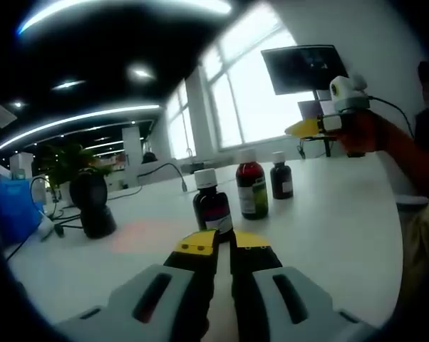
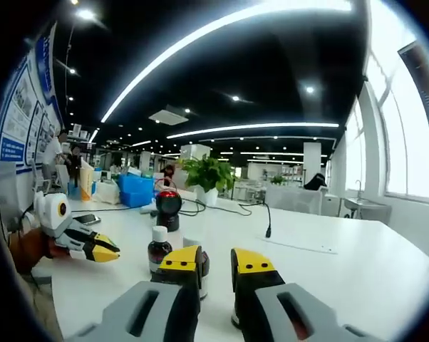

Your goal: Rotate the medicine bottle to make it face forward pick up the medicine bottle inspect the drug traceability code place the medicine on the table

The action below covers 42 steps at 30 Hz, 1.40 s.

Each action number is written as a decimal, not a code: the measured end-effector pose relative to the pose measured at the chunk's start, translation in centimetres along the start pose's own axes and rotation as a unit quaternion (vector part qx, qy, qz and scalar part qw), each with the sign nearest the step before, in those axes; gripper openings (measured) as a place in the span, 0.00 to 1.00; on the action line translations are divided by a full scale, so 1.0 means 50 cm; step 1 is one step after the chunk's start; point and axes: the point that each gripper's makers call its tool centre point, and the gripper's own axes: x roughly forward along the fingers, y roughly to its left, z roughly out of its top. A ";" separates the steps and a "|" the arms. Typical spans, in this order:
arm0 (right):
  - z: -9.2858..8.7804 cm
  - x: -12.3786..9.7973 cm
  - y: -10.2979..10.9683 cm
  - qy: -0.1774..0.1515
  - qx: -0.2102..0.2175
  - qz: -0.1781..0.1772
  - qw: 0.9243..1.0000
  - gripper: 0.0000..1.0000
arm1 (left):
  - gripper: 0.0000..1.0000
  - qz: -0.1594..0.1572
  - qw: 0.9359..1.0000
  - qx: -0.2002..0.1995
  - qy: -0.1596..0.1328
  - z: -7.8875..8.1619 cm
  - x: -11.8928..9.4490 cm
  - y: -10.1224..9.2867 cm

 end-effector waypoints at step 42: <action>-0.062 0.174 0.078 0.069 0.007 0.053 0.996 0.21 | 0.00 -0.010 1.000 0.000 -0.005 0.004 0.001 -0.005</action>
